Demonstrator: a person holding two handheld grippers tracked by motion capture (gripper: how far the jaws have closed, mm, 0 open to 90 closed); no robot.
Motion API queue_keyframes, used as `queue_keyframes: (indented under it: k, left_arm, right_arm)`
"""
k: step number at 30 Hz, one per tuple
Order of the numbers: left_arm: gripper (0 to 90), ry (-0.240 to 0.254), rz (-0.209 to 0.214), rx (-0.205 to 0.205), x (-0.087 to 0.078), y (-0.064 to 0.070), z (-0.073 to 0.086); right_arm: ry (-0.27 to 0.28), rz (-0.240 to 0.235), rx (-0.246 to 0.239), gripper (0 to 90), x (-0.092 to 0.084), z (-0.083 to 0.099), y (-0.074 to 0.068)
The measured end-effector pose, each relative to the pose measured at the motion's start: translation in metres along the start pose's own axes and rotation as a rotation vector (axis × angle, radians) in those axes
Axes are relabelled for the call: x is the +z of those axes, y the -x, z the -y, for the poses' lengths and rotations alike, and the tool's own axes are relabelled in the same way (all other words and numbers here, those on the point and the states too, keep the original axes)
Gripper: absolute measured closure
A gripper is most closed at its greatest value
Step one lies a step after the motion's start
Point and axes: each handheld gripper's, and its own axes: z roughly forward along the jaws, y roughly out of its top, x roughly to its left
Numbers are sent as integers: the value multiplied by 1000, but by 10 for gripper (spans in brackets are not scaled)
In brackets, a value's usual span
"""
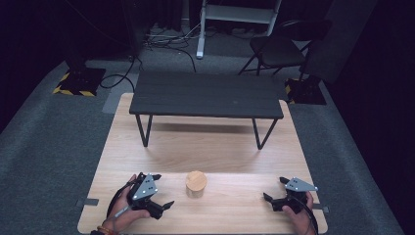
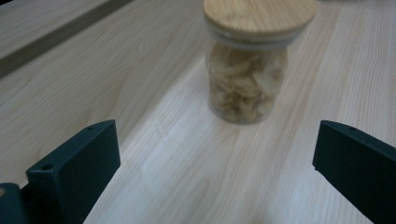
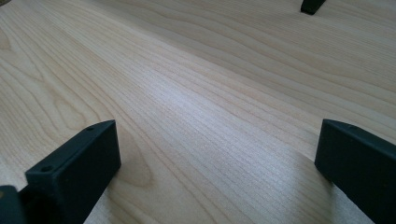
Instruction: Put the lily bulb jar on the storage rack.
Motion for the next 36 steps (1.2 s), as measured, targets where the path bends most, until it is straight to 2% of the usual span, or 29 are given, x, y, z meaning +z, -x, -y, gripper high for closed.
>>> queue_keyframes:
  k: [6, 8, 11, 13, 15, 19, 23, 27, 28, 31, 32, 33, 34, 36]
  left_arm:
    - [9, -36, 68, 59, 20, -9, -38]
    - [8, -57, 87, 90, 27, -9, -50]
    - [9, -71, 113, 99, 34, -13, -58]
    - [11, -84, 110, 104, 40, -13, -64]
    - [11, -83, 123, 97, 44, -15, -66]
    - [12, -102, 141, 112, 56, -15, -70]
    - [13, -98, 153, 97, 65, -16, -72]
    - [17, -101, 136, 95, 73, -13, -73]
    - [28, -106, 128, 98, 75, -12, -74]
    - [102, -112, 141, 93, 80, -15, -74]
    - [102, -109, 152, 96, 82, -17, -73]
    - [162, -104, 161, 95, 83, -18, -72]
    - [162, -104, 171, 100, 85, -19, -72]
    - [243, -92, 192, 101, 86, -22, -70]
  right_arm:
    - [0, 2, 1, 0, 0, 0, 0]
    - [0, 2, 1, 0, 0, 0, 0]
    - [0, 2, 1, 0, 0, 0, 0]
    - [0, 2, 1, 0, 0, 0, -1]
    - [0, 3, 1, 0, 0, 0, -1]
    - [0, 3, 1, 0, 0, 0, -1]
    - [0, 3, 1, 0, 0, 0, -1]
    - [0, 3, 1, 0, 0, 0, -1]
    - [0, 2, 1, 0, 0, 0, -1]
    - [0, 2, 1, 0, 0, 0, -1]
    - [0, 2, 1, 0, 0, 0, -1]
    - [0, 2, 1, 0, 0, 0, -1]
    - [0, 2, 1, 0, 0, 0, -1]
    - [0, 2, 1, 0, 0, 0, -1]
